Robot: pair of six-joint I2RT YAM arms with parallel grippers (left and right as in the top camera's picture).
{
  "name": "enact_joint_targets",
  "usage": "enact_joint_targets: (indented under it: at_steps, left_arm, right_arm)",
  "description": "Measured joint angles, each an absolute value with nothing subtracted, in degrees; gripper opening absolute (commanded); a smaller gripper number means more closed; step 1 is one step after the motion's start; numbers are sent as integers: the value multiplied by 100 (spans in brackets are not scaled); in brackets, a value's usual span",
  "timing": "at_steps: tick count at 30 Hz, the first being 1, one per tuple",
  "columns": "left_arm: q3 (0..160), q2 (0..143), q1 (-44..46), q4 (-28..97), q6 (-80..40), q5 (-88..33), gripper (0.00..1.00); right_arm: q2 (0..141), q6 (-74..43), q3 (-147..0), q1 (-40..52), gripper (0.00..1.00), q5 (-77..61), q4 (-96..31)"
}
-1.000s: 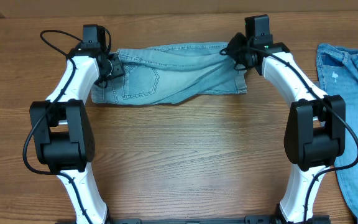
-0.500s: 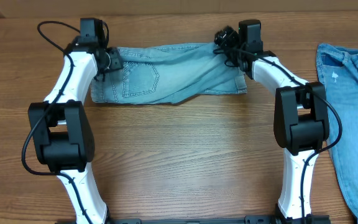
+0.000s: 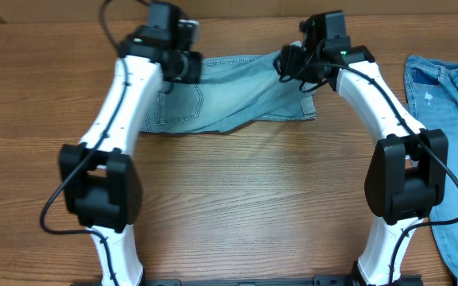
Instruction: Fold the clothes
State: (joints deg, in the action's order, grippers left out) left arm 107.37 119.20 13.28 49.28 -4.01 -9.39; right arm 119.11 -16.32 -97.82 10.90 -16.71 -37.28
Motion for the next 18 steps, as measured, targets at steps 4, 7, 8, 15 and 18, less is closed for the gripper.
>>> enact_joint_targets:
  at_steps: [4,7,8,15,18]
  left_arm:
    - [10737,12414,1796,4790,-316,-829,4]
    - [10737,12665,1793,4672,-296,-766,4]
    - [10737,12707,1793,4646,-296,-749,4]
    - [10735,13198,1793,3957,-408,-508,6]
    - [10735,13279,1793,3459,-510,-287,10]
  right_arm:
    - [11933,-1179,-9657,1229,4,-1706,-3815]
    - [11944,-1083,-9332,1232,4,-1715,-3632]
    - [11952,-1070,-9251,1232,4,-1712,-3527]
    - [11955,-1044,-8938,1232,4,-1704,-3214]
    - [11955,-1009,-8903,1232,4,-1686,-3214]
